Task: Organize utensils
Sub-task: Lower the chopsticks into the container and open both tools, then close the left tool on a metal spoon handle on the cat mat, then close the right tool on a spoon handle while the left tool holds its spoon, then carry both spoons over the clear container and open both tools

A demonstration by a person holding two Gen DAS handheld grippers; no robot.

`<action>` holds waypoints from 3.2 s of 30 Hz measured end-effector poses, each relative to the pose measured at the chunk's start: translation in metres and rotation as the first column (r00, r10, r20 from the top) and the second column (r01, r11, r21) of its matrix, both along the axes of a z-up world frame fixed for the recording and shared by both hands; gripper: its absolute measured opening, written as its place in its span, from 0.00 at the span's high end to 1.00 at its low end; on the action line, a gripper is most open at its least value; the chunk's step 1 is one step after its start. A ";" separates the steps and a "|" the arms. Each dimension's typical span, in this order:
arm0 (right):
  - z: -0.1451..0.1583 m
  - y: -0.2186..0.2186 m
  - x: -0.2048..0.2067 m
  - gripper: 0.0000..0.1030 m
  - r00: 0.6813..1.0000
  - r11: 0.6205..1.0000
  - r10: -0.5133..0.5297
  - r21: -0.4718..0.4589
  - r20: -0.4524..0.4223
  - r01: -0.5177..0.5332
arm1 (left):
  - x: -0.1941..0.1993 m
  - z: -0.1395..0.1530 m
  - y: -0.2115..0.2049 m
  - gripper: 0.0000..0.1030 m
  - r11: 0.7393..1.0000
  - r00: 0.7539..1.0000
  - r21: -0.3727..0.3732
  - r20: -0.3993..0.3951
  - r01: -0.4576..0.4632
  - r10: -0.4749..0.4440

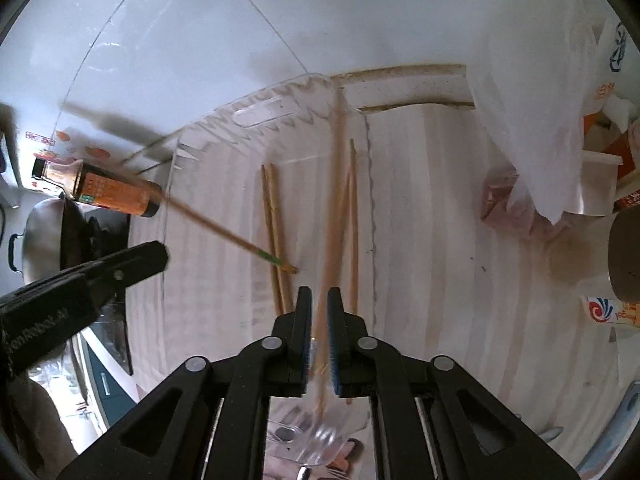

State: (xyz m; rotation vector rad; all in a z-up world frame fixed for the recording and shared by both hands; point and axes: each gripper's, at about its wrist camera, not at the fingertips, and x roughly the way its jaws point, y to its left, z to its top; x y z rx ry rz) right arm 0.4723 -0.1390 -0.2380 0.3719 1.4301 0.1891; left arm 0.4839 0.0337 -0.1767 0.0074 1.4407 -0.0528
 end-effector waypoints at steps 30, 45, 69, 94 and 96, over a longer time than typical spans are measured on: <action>0.027 -0.087 -0.179 0.46 0.961 0.961 -0.250 -0.095 0.116 0.261 | -0.159 0.015 0.042 0.00 0.980 0.943 0.171 0.331 -0.099 0.037; -0.046 -0.109 -0.242 0.47 0.954 0.953 -0.292 -0.107 -0.066 0.284 | -0.202 -0.131 -0.026 0.34 0.987 0.991 0.087 -0.033 0.134 -0.132; -0.075 -0.048 -0.204 0.93 0.992 0.945 -0.118 -0.313 -0.035 0.101 | -0.211 -0.104 0.031 0.96 0.997 0.999 0.066 0.021 -0.028 0.027; -0.033 -0.020 -0.236 0.98 0.996 0.974 -0.073 -0.209 0.060 0.084 | -0.240 -0.038 0.041 0.96 0.997 0.994 0.076 0.107 -0.033 0.024; -0.020 -0.022 -0.233 0.98 0.994 0.977 -0.075 -0.195 0.075 0.088 | -0.243 -0.023 0.044 0.96 0.997 0.992 0.066 0.125 -0.038 0.030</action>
